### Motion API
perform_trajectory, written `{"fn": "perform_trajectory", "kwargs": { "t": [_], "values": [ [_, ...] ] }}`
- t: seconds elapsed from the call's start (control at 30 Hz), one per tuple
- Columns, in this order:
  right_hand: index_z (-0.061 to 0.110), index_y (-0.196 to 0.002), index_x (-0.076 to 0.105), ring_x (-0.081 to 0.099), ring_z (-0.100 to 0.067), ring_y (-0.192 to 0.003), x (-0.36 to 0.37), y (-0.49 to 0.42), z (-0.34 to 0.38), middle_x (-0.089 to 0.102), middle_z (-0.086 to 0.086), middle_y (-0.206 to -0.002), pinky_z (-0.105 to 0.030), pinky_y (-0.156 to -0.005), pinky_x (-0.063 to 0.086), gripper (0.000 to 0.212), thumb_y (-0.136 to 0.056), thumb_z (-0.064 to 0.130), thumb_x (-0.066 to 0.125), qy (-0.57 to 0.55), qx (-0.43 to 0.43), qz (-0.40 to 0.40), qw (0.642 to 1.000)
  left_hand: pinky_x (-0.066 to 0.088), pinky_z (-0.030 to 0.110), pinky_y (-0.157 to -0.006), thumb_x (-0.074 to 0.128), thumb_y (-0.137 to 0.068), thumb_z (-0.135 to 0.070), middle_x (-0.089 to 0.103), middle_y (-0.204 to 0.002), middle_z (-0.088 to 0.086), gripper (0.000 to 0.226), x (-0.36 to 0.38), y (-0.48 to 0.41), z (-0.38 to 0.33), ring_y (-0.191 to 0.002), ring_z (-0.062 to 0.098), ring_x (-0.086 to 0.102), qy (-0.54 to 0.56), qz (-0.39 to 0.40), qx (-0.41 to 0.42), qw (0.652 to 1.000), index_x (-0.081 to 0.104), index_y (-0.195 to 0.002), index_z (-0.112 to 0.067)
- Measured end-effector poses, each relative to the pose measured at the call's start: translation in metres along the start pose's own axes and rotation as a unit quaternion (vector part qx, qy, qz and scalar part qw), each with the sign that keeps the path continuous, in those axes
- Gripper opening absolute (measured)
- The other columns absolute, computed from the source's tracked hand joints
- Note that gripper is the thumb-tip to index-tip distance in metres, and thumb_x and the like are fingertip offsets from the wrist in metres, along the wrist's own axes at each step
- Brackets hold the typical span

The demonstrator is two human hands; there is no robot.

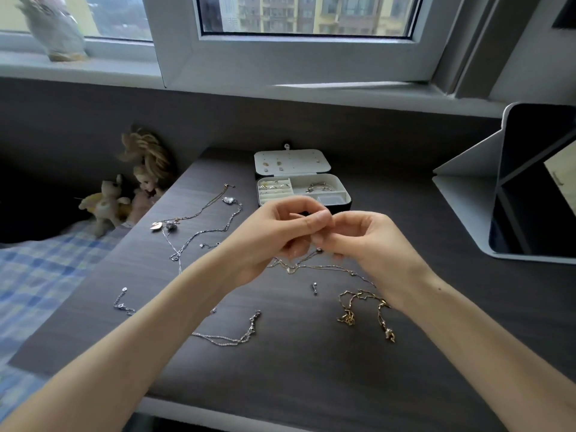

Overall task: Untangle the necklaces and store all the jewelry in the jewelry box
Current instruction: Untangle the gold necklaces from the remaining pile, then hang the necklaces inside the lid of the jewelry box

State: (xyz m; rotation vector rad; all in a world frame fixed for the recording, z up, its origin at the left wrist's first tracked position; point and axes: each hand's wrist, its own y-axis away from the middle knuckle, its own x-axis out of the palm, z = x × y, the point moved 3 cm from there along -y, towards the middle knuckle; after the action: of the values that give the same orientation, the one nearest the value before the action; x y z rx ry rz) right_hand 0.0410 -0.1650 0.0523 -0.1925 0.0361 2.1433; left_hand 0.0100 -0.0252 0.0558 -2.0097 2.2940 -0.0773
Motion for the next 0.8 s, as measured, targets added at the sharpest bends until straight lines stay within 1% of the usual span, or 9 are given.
{"fn": "perform_trajectory", "kwargs": {
  "t": [0.07,0.13,0.2,0.27,0.37,0.5,0.6,0.67,0.8],
  "values": [
    [0.005,-0.108,0.066,0.068,-0.019,-0.093,0.006,-0.007,0.005,0.073,-0.007,-0.097,-0.034,-0.091,0.049,0.034,-0.076,0.015,0.073,-0.057,0.0,0.044,0.997,0.032,0.017,-0.046,0.064,-0.083,-0.025,0.051,-0.061,0.0,0.012,-0.006,0.001,-0.011,-0.048,0.01,0.041,0.008,-0.014,0.013,1.0,0.064,-0.072,-0.02],
    [0.001,-0.114,0.06,0.066,-0.029,-0.099,0.015,-0.013,0.01,0.07,-0.01,-0.1,-0.043,-0.1,0.046,0.04,-0.077,0.016,0.065,-0.131,0.006,0.11,0.985,0.04,0.022,-0.05,0.062,-0.082,-0.028,0.054,-0.062,-0.002,0.012,-0.012,0.002,-0.026,-0.054,0.012,0.049,0.002,-0.024,0.03,0.999,0.065,-0.072,-0.021],
    [0.003,-0.117,0.059,0.065,-0.034,-0.098,0.023,-0.017,0.014,0.068,-0.016,-0.1,-0.042,-0.1,0.047,0.04,-0.08,0.019,0.059,-0.154,0.014,0.17,0.973,0.052,0.025,-0.058,0.064,-0.084,-0.026,0.059,-0.067,0.0,0.012,-0.021,0.003,-0.042,-0.063,0.015,0.059,0.002,-0.029,0.05,0.998,0.064,-0.077,-0.016],
    [0.008,-0.113,0.063,0.066,-0.029,-0.086,0.029,-0.02,0.018,0.068,-0.014,-0.088,-0.036,-0.089,0.052,0.035,-0.08,0.018,0.058,-0.143,0.011,0.199,0.969,0.057,0.029,-0.07,0.065,-0.085,-0.025,0.064,-0.076,0.005,0.013,-0.034,0.005,-0.056,-0.075,0.02,0.067,0.002,-0.049,0.068,0.996,0.064,-0.081,-0.013],
    [0.011,-0.091,0.071,0.058,-0.012,-0.068,0.037,-0.027,0.024,0.063,0.001,-0.07,-0.023,-0.072,0.05,0.019,-0.077,0.017,0.06,-0.114,0.003,0.201,0.973,0.057,0.033,-0.078,0.062,-0.086,-0.023,0.068,-0.087,0.007,0.013,-0.057,0.011,-0.069,-0.087,0.024,0.07,0.021,-0.078,0.078,0.994,0.062,-0.083,-0.011],
    [0.017,-0.07,0.072,0.051,-0.01,-0.069,0.044,-0.035,0.027,0.061,0.003,-0.071,-0.023,-0.07,0.039,0.013,-0.076,0.019,0.06,-0.09,0.001,0.215,0.973,0.056,0.026,-0.062,0.055,-0.089,-0.018,0.069,-0.078,0.004,0.012,-0.08,0.016,-0.071,-0.074,0.02,0.071,0.062,-0.13,0.06,0.988,0.058,-0.082,-0.009],
    [0.01,-0.076,0.073,0.053,-0.012,-0.069,0.038,-0.037,0.028,0.061,-0.003,-0.072,-0.025,-0.073,0.044,0.012,-0.08,0.016,0.063,-0.077,0.007,0.203,0.976,0.053,0.021,-0.055,0.053,-0.093,-0.015,0.067,-0.068,0.003,0.015,-0.093,0.015,-0.065,-0.062,0.013,0.067,0.051,-0.183,0.045,0.981,0.058,-0.081,-0.008],
    [0.002,-0.086,0.071,0.055,-0.014,-0.069,0.031,-0.036,0.03,0.064,-0.003,-0.069,-0.025,-0.074,0.048,0.011,-0.086,0.011,0.065,-0.015,0.013,0.183,0.983,0.054,0.021,-0.057,0.056,-0.092,-0.014,0.067,-0.065,0.003,0.014,-0.096,0.013,-0.063,-0.06,0.012,0.066,0.022,-0.201,0.038,0.979,0.06,-0.082,-0.006],
    [0.001,-0.095,0.069,0.063,-0.021,-0.075,0.014,-0.032,0.042,0.069,-0.009,-0.075,-0.031,-0.081,0.053,0.012,-0.088,0.008,0.061,0.076,0.03,0.154,0.985,0.055,0.019,-0.061,0.06,-0.09,-0.009,0.068,-0.064,0.002,0.008,-0.081,0.002,-0.072,-0.061,0.011,0.065,-0.026,-0.172,0.047,0.984,0.062,-0.083,-0.005]
  ]
}}
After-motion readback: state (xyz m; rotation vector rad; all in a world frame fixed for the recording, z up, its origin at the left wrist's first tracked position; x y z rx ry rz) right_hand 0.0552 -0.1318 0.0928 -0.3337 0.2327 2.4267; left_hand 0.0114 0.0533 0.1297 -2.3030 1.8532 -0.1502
